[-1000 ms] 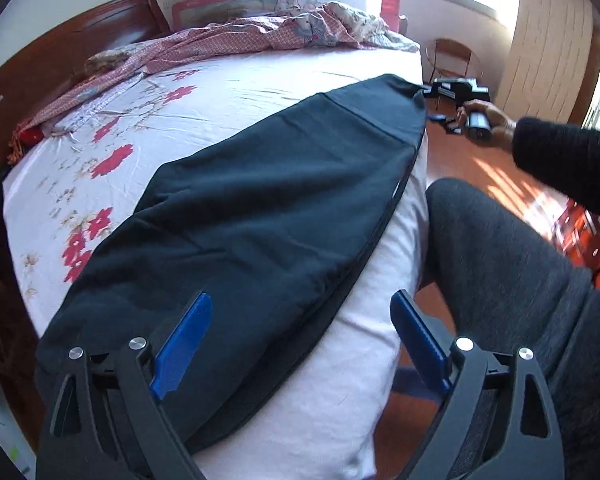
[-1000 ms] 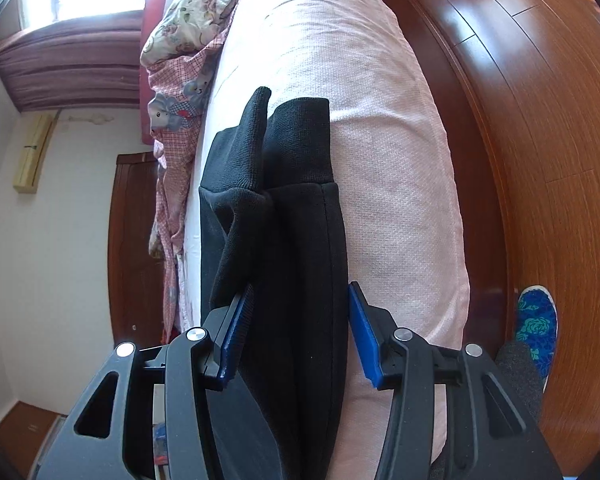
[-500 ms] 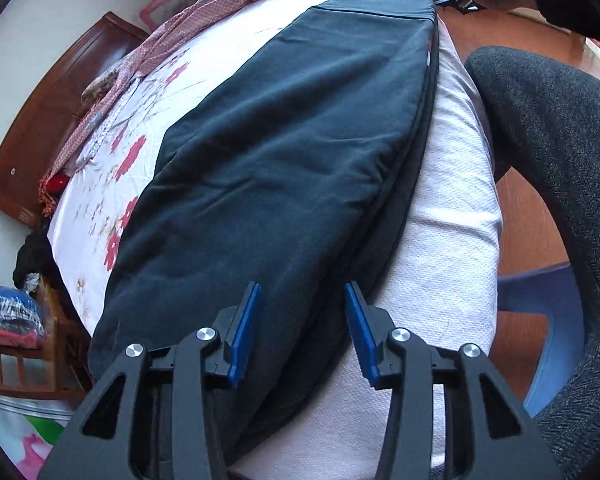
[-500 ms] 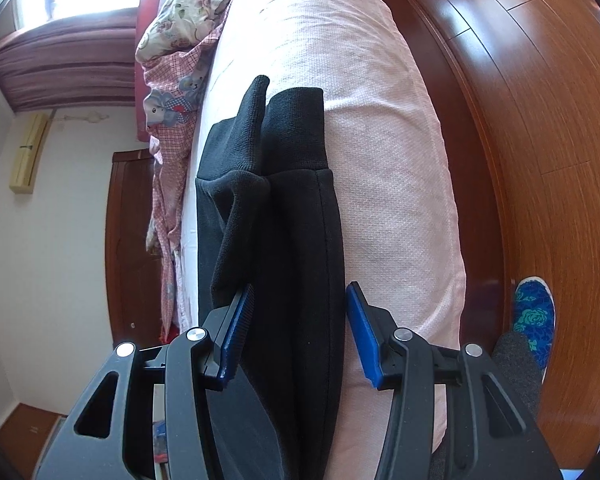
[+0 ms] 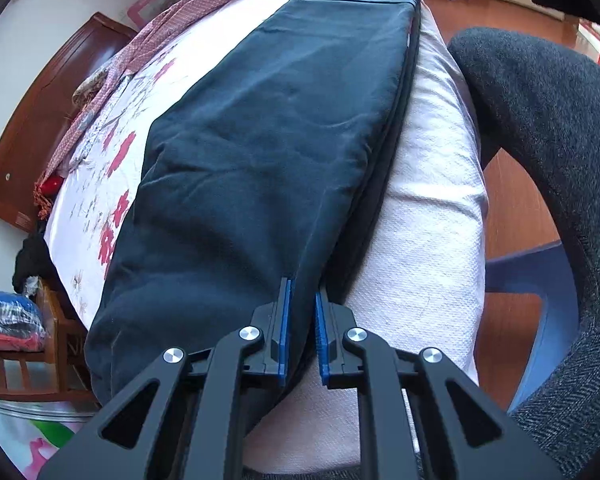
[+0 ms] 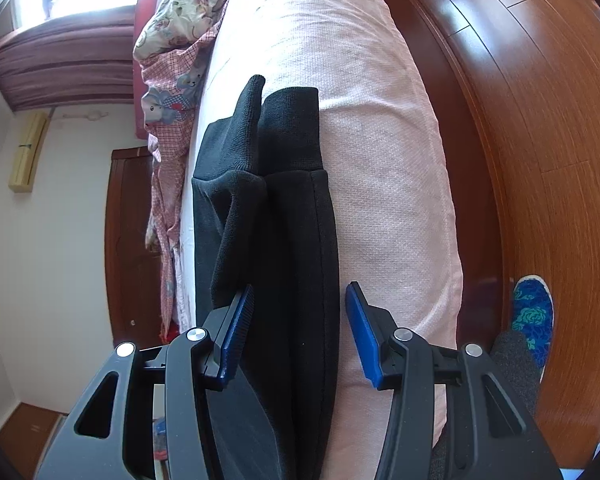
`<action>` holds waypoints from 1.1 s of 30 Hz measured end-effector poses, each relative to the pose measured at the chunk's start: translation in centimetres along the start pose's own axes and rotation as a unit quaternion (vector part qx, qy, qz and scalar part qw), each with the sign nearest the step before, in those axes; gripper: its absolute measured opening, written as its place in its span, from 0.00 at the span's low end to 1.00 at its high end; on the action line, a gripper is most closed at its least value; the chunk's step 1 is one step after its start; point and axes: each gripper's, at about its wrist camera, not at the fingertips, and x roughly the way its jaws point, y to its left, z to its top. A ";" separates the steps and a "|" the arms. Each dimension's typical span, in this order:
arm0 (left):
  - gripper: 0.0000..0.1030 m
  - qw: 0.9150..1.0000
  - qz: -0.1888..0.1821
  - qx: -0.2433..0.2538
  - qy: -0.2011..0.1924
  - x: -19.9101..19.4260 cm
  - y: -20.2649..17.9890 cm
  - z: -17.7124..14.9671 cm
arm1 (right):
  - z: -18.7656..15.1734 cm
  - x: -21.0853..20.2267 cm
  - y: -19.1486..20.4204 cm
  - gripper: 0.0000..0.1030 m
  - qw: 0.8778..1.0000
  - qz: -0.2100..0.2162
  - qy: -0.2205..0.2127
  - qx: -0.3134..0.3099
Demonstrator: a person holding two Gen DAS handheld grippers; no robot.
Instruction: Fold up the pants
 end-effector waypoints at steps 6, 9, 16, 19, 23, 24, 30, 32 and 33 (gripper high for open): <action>0.91 0.997 0.056 -0.044 0.003 -2.1 1.2 -0.2 | 0.5 -0.3 -1.3 0.46 0.998 0.044 -0.001 0.052; 0.93 0.992 0.090 -0.077 -0.030 -4.9 2.7 0.4 | 0.9 -0.6 -1.9 0.46 0.995 0.060 -0.011 0.073; 0.93 0.962 0.023 -0.260 -0.083 -7.2 7.5 4.0 | 1.0 -1.3 -3.3 0.72 0.993 0.060 -0.013 0.102; 0.93 0.948 -0.013 -0.303 -0.101 -7.1 8.0 4.8 | 1.1 -2.3 -4.8 0.72 0.987 0.099 -0.026 0.122; 0.93 0.945 -0.051 -0.308 -0.099 -5.7 7.3 6.1 | 1.9 -2.8 -3.2 0.72 0.992 0.098 -0.042 0.067; 0.93 0.946 -0.055 -0.305 -0.096 -5.4 7.1 6.4 | 2.1 -2.6 -2.6 0.72 0.993 0.097 -0.047 0.048; 0.93 0.947 -0.063 -0.303 -0.082 -5.1 6.2 6.6 | 2.7 -0.2 -0.5 0.72 0.998 0.057 -0.037 -0.001; 0.93 0.945 -0.062 -0.313 -0.078 -5.1 6.6 6.3 | 2.6 0.3 0.0 0.46 0.998 0.047 -0.035 -0.018; 0.93 0.943 -0.061 -0.319 -0.077 -5.1 6.9 6.0 | 2.5 0.4 0.2 0.41 0.999 0.028 -0.035 -0.029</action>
